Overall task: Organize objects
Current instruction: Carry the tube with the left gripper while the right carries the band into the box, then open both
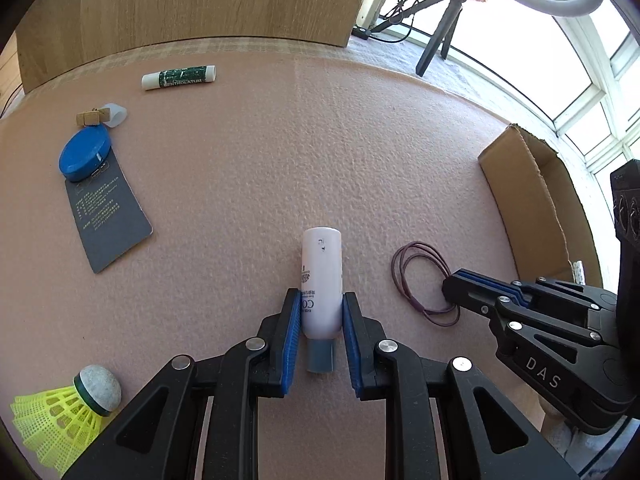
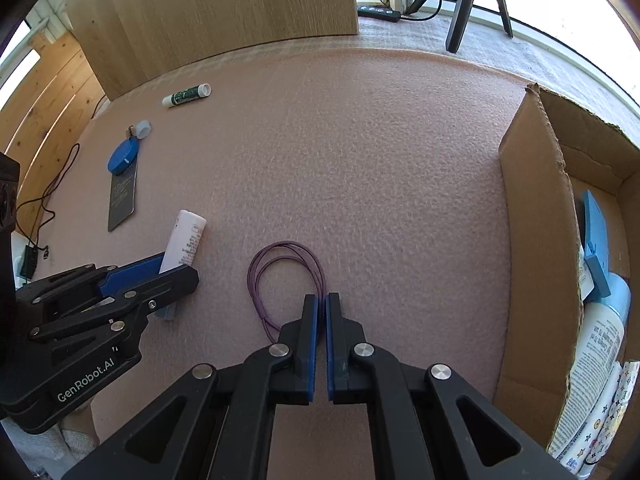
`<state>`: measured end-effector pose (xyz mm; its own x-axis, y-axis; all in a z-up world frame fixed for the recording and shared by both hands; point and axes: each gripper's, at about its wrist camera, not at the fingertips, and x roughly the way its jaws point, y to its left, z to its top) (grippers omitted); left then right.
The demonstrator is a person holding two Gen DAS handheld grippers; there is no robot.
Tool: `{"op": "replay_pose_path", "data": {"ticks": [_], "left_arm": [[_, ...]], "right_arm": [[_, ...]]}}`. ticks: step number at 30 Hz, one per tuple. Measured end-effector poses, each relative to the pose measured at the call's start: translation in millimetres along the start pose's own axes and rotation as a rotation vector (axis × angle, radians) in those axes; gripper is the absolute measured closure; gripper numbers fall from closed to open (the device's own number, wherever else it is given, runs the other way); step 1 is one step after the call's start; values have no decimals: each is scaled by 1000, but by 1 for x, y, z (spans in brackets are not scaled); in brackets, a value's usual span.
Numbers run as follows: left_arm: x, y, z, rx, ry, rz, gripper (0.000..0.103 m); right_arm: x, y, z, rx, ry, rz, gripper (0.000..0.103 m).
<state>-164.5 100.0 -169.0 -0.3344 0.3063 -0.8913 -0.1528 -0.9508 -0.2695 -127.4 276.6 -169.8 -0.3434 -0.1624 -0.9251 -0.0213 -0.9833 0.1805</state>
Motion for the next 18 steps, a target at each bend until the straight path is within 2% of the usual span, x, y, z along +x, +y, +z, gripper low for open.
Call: {"op": "replay_pose_path", "data": {"ticks": [3,8,18], "left_arm": [[-4,-4,-11,-15,13,-36,81],[-15,-9,-18,-28,6,-55,81],[-41,-36,-3,4,-54,-94,81]], "right_arm": [[-3,-5,-6,26,-18,10,100],[-27,-15,-13,54,-61,36,100],[-100,-33,-20,76,-187,72,100]]}}
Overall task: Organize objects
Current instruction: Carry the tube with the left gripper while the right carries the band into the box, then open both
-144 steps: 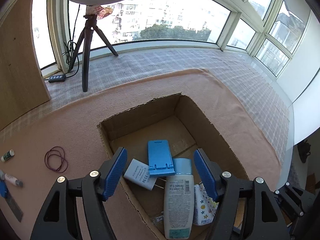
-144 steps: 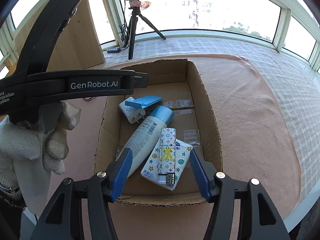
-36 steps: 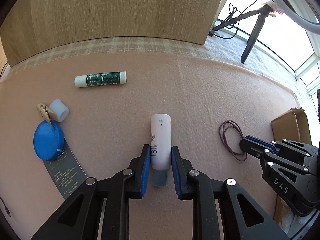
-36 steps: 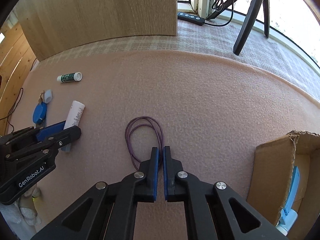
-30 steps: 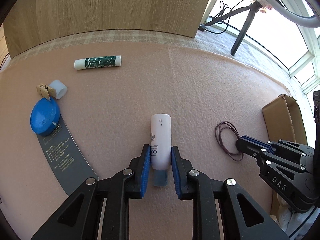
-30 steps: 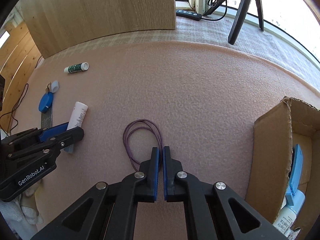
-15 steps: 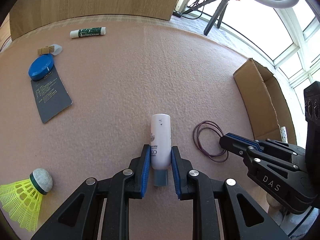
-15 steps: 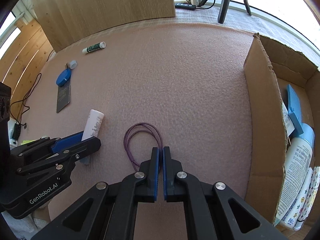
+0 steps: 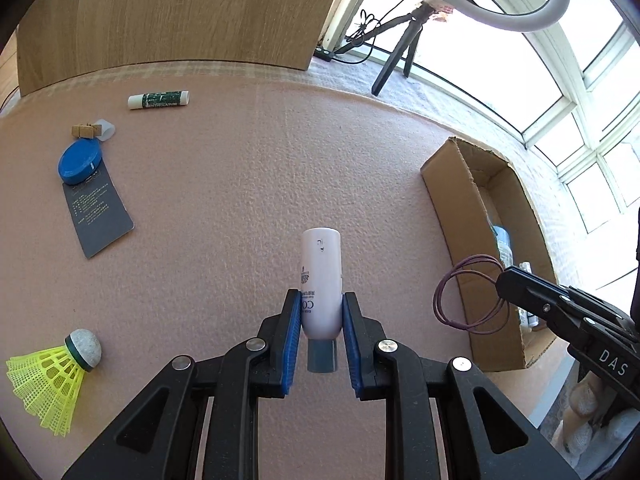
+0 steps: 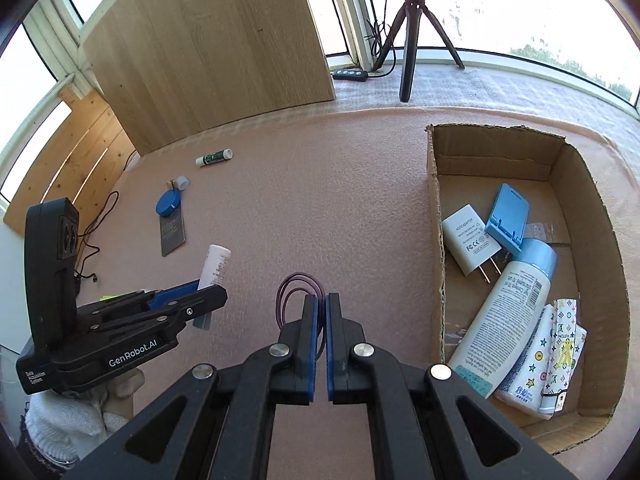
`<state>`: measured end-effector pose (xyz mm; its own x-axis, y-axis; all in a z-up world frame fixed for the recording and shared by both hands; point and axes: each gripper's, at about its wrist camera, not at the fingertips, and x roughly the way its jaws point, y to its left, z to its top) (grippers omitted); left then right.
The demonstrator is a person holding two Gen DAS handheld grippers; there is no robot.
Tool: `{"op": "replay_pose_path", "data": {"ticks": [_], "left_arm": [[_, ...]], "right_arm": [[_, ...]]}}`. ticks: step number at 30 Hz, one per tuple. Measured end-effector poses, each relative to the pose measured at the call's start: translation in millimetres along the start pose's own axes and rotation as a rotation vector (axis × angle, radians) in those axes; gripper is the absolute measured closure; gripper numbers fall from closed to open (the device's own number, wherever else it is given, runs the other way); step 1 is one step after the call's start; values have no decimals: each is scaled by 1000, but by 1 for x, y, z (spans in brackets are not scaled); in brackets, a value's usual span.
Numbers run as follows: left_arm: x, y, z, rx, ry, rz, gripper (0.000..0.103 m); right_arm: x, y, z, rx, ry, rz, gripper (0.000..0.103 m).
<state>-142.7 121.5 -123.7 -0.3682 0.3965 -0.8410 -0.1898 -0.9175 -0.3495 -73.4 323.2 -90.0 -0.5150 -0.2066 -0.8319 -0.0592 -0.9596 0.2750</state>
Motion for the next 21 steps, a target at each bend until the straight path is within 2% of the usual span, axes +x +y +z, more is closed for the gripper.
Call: {"op": "replay_pose_path", "data": {"ticks": [10,16,21], "left_arm": [[3,-90,27,135,-27,-89,81],[20,-149,26,223,-9,-126,81],[34,-183,25,269,10,-135,81]], "right_arm": [[-68,-59,-2,78,-100,-94,100],[-87,-101,-11,147,-113,-146,100],[-94,-125,-19,187,-116,-172,100]]}}
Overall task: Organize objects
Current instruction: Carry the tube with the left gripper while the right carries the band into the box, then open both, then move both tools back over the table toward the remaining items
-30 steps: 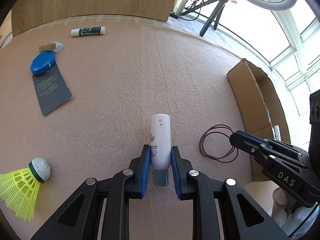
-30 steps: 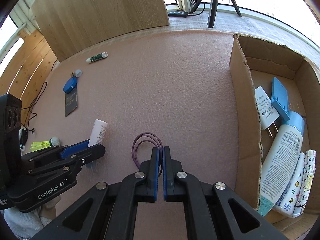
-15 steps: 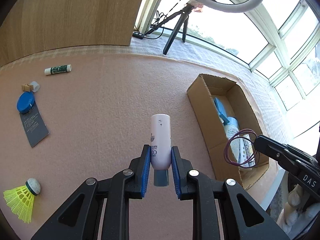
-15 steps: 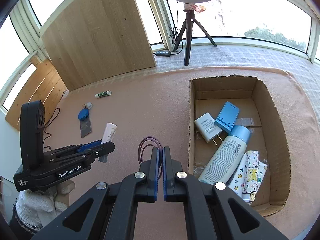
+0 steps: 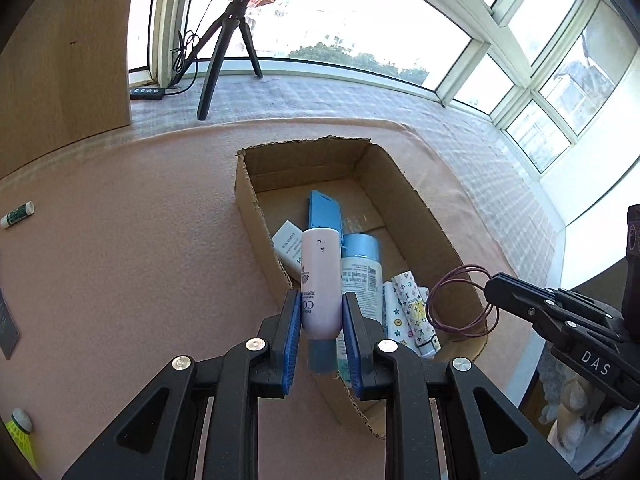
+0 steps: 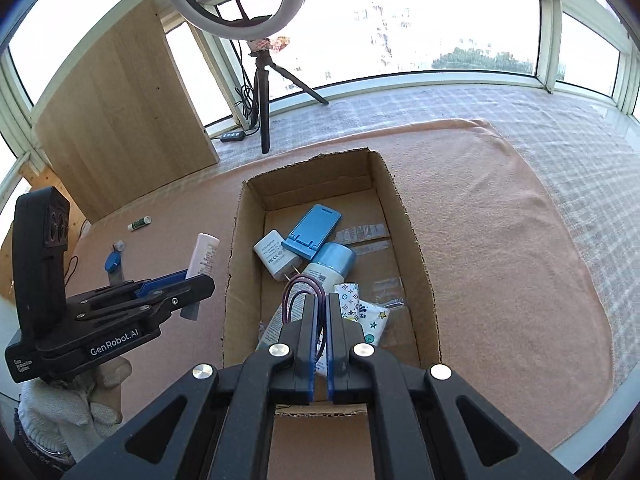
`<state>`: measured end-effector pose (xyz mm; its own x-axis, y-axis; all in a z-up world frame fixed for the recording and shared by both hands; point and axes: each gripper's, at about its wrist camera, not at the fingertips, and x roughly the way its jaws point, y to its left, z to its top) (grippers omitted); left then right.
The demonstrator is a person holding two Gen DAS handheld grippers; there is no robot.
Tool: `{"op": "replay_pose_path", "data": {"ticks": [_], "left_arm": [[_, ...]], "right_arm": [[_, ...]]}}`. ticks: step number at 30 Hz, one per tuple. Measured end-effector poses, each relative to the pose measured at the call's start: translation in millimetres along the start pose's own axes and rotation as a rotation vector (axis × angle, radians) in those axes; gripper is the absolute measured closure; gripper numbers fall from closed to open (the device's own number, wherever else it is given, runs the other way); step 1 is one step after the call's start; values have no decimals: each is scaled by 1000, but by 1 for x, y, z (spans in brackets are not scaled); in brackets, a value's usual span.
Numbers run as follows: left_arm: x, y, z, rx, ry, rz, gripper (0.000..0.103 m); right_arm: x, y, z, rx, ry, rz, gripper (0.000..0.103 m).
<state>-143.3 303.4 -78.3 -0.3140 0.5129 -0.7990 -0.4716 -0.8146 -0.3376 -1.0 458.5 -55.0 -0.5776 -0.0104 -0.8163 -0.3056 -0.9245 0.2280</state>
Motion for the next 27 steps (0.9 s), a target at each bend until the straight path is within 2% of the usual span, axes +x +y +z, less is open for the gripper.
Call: {"op": "replay_pose_path", "data": {"ticks": [8,17,18,19,21,23,27], "left_arm": [[20,-20,4,30,20,0,81],[19,-21,5,21,26,-1,79],[18,-20,5,14,31,-1,67],[16,-18,6,4,29,4,49],[11,-14,6,-19,19,4,37],[8,-10,6,-22,18,12,37],[2,-3,3,-29,20,24,37]], "right_arm": [[2,-20,-4,30,13,-6,100],[3,-20,-5,26,25,1,99],[4,-19,-5,28,29,1,96],[5,-19,-5,30,42,3,91],[7,-18,-6,36,47,4,63],[5,-16,-8,33,41,-5,54],[5,-10,-9,28,44,3,54]]}}
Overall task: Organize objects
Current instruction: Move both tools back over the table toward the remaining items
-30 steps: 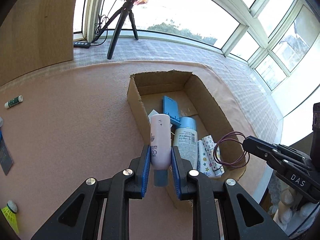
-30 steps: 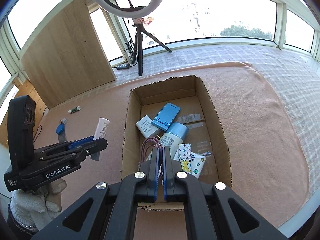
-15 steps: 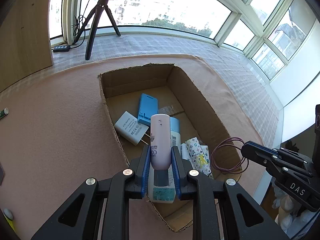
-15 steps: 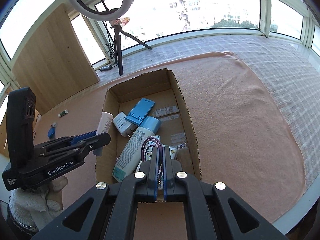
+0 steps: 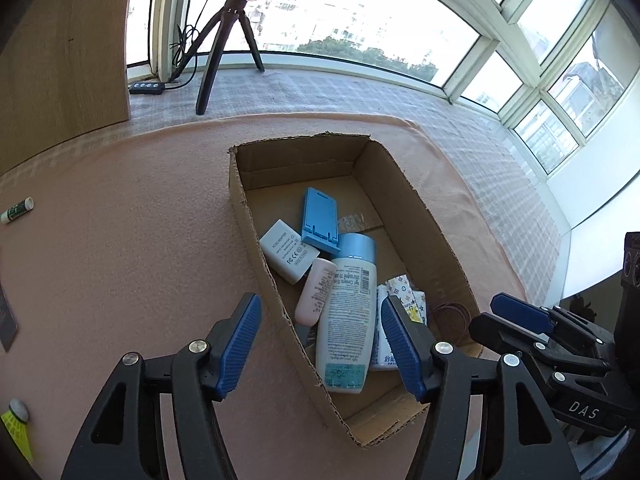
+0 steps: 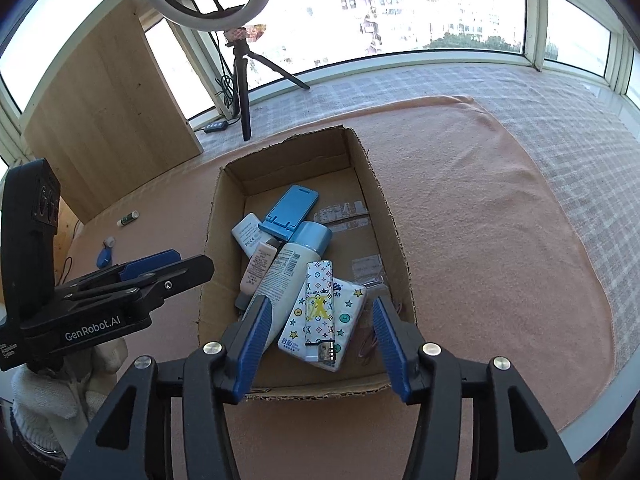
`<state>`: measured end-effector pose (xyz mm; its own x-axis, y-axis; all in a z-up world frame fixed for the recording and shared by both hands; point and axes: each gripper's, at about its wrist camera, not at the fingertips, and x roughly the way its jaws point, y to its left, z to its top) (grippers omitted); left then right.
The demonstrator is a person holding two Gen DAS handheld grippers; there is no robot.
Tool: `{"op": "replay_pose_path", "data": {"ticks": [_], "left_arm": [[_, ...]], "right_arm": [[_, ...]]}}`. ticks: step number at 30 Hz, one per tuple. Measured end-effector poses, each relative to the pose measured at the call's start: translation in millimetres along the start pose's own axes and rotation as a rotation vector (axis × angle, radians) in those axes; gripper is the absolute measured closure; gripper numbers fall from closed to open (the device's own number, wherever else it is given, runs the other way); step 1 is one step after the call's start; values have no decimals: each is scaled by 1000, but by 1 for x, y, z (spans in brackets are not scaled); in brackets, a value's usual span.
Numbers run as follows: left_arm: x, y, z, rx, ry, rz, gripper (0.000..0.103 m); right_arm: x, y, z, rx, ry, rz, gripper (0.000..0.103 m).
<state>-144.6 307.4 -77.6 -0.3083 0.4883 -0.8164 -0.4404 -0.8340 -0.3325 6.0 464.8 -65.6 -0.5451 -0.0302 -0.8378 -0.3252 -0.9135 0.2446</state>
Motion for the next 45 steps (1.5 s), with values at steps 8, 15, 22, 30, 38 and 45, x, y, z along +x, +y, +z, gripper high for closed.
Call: {"op": "replay_pose_path", "data": {"ticks": [8,15,22,30,38,45], "left_arm": [[-19,21,-10,-37,-10,26,37],[-49,65,-16,-101,-35,72,37],[-81,126,-23,-193,-65,123,37],[-123,205,-32,-278,-94,212,37],[-158,278,-47,-352,-106,287,37],[-175,344,-35,-412,-89,321,37]], "right_arm": [[5,20,2,-20,7,27,54],[13,42,2,-29,21,69,54],[22,70,3,-48,33,96,54],[36,104,-1,-80,59,125,54],[51,137,-3,-109,86,149,54],[60,159,-9,-116,105,151,54]]}}
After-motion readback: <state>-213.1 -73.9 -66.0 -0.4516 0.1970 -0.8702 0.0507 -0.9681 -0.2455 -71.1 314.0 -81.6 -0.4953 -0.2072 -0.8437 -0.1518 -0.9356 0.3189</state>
